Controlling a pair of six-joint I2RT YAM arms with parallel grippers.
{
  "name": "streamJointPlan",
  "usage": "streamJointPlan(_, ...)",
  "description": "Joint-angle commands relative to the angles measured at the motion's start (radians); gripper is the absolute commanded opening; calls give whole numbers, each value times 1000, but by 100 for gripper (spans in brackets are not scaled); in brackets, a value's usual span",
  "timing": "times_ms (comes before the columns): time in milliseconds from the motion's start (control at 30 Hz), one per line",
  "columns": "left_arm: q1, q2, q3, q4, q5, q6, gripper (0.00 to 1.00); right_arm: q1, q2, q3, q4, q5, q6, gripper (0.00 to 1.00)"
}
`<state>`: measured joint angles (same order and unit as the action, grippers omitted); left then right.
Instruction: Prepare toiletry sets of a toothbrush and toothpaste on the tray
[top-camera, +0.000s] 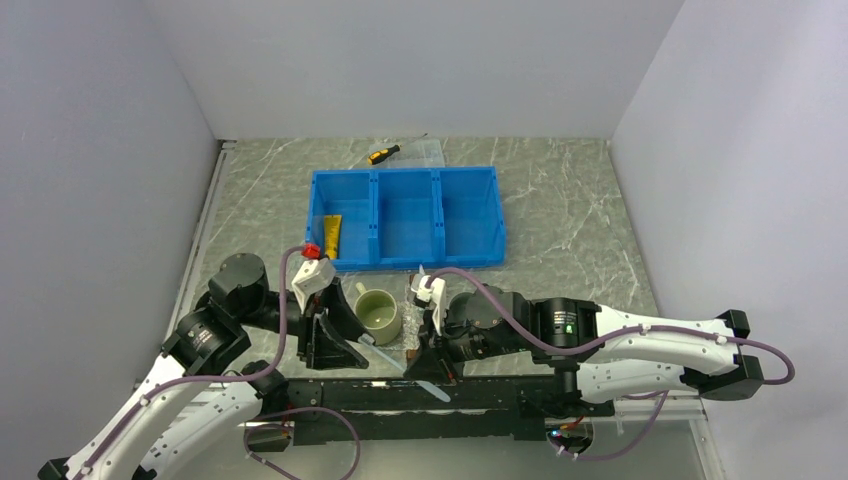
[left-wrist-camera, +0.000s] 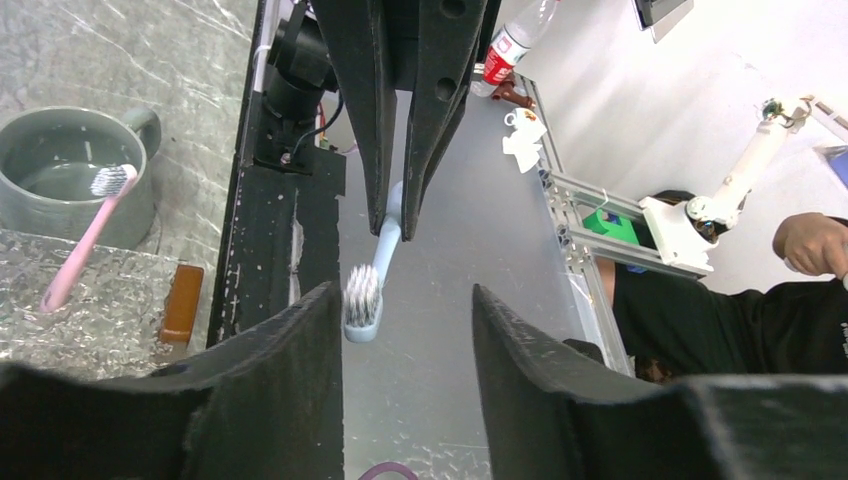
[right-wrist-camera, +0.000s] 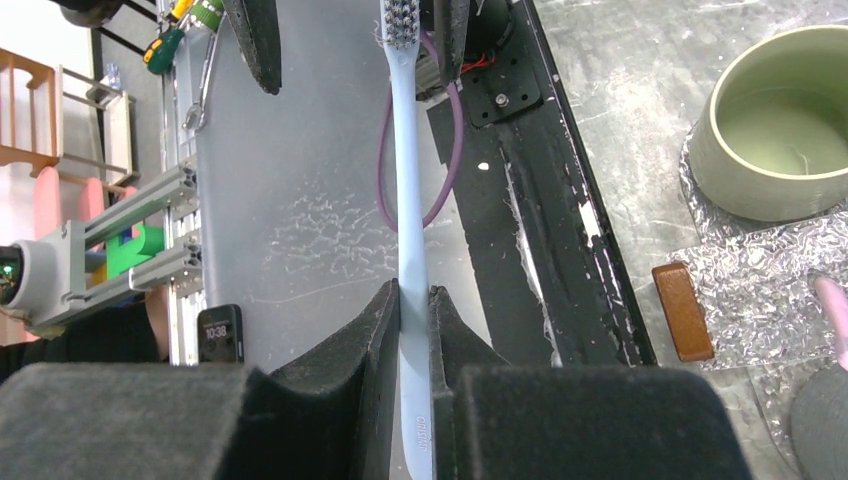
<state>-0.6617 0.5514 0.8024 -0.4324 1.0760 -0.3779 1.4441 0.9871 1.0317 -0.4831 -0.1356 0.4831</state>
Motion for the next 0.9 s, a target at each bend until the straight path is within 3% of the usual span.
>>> streamJointPlan(0,4,-2,35,1,8,34,52,-6,-13,2,60,-20,17,0)
streamJointPlan(533,3,24,51,-18,-14,52,47,-8,9,0,58,-42,9,0)
streamJointPlan(733,3,25,41,-7,-5,47,32,-10,0,-13,62,-38,9,0)
streamJointPlan(867,3,31,39,-18,-6,59,16,-9,-6,-23,63,-35,10,0)
